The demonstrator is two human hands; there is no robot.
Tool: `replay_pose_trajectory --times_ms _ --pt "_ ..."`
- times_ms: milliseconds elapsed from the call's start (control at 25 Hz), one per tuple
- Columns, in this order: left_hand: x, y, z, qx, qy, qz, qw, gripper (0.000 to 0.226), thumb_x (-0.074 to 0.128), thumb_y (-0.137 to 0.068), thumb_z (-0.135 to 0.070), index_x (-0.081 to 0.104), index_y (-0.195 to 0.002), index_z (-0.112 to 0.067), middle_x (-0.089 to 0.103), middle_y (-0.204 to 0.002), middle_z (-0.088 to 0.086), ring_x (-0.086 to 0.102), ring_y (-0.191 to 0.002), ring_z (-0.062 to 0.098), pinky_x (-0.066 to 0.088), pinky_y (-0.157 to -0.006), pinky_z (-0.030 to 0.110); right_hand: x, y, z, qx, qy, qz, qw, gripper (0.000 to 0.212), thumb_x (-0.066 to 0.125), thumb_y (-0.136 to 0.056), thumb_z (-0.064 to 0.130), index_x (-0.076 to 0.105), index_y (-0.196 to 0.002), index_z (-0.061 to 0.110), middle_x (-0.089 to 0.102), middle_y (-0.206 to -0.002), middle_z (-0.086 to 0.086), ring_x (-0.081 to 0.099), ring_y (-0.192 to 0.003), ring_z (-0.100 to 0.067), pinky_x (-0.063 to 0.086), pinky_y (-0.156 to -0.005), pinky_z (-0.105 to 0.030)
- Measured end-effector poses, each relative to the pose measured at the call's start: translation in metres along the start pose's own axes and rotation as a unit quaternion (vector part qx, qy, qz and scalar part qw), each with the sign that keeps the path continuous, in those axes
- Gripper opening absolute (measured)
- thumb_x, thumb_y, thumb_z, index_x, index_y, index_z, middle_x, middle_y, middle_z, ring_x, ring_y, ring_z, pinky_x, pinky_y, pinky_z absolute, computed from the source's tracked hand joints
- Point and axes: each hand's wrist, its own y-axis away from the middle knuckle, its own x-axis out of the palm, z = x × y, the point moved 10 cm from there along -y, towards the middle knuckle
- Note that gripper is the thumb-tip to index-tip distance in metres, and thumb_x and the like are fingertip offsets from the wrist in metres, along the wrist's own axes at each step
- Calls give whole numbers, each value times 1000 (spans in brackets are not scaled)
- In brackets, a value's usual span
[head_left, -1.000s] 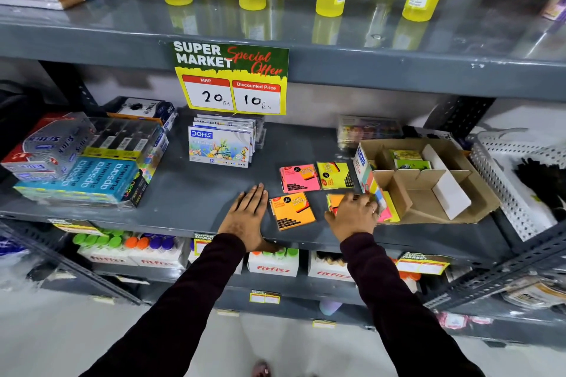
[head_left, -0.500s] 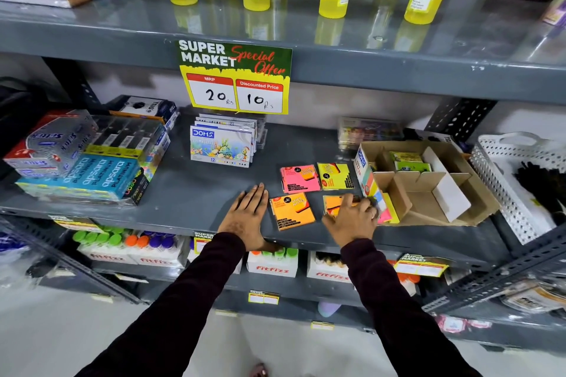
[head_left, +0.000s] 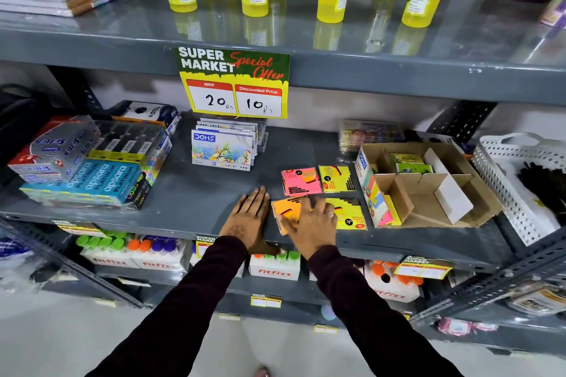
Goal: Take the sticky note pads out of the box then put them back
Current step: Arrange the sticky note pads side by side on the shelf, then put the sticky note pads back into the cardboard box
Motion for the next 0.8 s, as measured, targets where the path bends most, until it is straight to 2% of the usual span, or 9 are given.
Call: replay_pose_trajectory --times_ms 80,200,360,480,600,720,800 --pt "1 0 0 0 -18 0 1000 136 45 -54 -92 -6 -147 -6 -5 -160 14 -3 -147 27 -4 -119 40 -4 -3 -36 54 21 -8 998 65 40 -92 58 40 -134 8 45 -137 -23 40 -129 -41 39 -107 -50" --pt "4 0 1 -2 -25 1 1000 135 40 -55 -93 -11 -146 -8 -9 -159 13 -7 -147 25 -4 -121 41 -6 -6 -80 123 56 21 991 66 47 -91 53 38 -135 5 43 -140 -27 41 -129 -42 33 -110 -49" --pt "4 0 1 -3 -28 6 1000 137 41 -53 -93 -11 -146 -7 -9 -159 13 -7 -147 26 -2 -121 42 -5 -18 -84 132 51 56 988 80 57 -86 54 30 -143 3 43 -141 -29 40 -130 -45 39 -106 -47" --pt "2 1 0 -1 -19 2 1000 138 45 -52 -92 -8 -147 -6 -6 -160 14 -3 -147 26 0 -121 42 -21 -29 -83 144 40 13 989 89 63 -83 52 25 -146 1 41 -140 -31 41 -129 -45 42 -103 -48" --pt "0 1 -1 4 -1 -6 1000 136 49 -54 -90 -5 -147 -7 -4 -160 14 -3 -147 26 -1 -121 41 -37 -57 -75 132 18 -21 991 81 60 -87 45 26 -145 -1 38 -141 -34 37 -130 -46 41 -103 -50" --pt "1 0 1 -2 4 -2 1000 135 54 -55 -87 -5 -147 -7 -4 -160 14 -3 -147 26 -2 -121 40 -27 -89 -65 116 3 47 992 74 53 -93 43 24 -147 1 29 -147 -34 29 -138 -46 34 -111 -49" --pt "3 -1 1 -3 -9 3 1000 137 51 -54 -89 -7 -147 -7 -5 -160 14 -4 -147 26 -3 -121 40 -17 -100 -64 118 -5 71 991 71 51 -94 44 28 -146 1 30 -149 -31 28 -139 -44 32 -113 -47"
